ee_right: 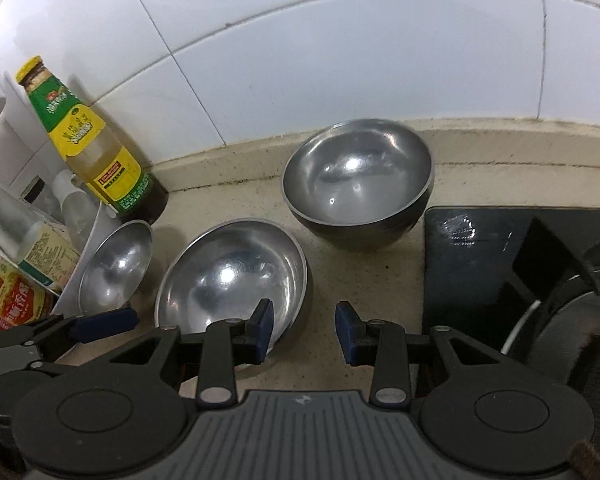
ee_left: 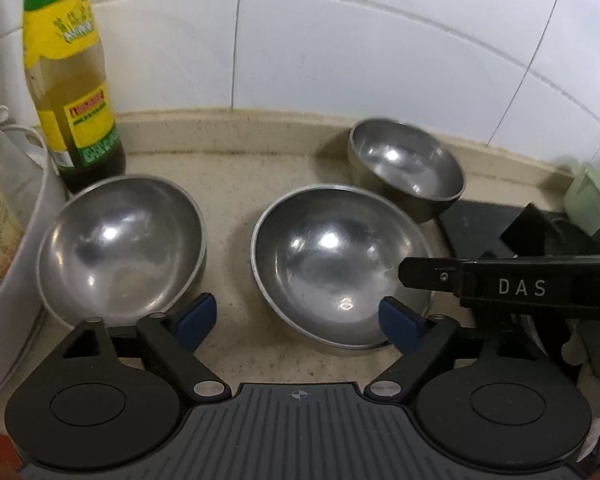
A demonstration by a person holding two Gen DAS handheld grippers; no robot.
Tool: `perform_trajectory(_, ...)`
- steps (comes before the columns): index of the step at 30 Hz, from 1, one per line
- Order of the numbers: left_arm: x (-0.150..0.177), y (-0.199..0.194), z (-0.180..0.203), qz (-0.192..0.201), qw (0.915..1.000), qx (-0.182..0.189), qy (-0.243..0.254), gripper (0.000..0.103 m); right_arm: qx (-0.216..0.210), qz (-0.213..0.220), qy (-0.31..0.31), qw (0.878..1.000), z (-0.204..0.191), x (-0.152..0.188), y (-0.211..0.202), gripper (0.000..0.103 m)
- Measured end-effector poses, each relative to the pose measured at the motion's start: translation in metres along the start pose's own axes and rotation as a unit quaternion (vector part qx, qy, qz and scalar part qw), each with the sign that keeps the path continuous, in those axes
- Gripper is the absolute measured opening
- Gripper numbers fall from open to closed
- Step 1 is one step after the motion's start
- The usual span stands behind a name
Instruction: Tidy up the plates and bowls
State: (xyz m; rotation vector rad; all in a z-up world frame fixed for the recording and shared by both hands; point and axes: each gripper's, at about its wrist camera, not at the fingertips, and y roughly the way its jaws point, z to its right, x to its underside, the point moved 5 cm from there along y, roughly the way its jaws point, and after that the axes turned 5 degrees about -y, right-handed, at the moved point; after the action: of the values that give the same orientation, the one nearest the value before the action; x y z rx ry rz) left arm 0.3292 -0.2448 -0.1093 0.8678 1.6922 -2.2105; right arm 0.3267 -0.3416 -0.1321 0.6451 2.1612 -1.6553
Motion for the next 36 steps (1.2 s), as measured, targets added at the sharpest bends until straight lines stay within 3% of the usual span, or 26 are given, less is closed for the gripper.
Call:
perform_trajectory(5,0.0,0.017,-0.004,-0.021,0.9997,0.0,-0.008,0.073,-0.009,-0.02,-0.003,1.0,-0.004,0.001,0.017,0.031)
perform_trajectory(11,0.002,0.023,-0.001,-0.035,0.9993,0.009,0.007,0.062,-0.03,-0.038,0.003,0.999,-0.007,0.006,0.028,0.021)
perform_trajectory(24,0.027,-0.011,0.026,-0.05,0.9971,0.028,0.05,0.071,-0.039,-0.083,0.005,0.996,-0.014,0.033,-0.001,0.021)
perform_trajectory(29,0.029,-0.015,0.022,-0.056,0.9972,0.028,0.041,0.071,-0.035,-0.087,0.003,0.996,-0.013,0.033,-0.003,0.023)
perform_trajectory(36,0.02,-0.03,0.004,-0.033,0.9993,0.013,0.013,0.08,-0.014,-0.074,-0.005,0.997,-0.007,0.03,-0.011,0.025)
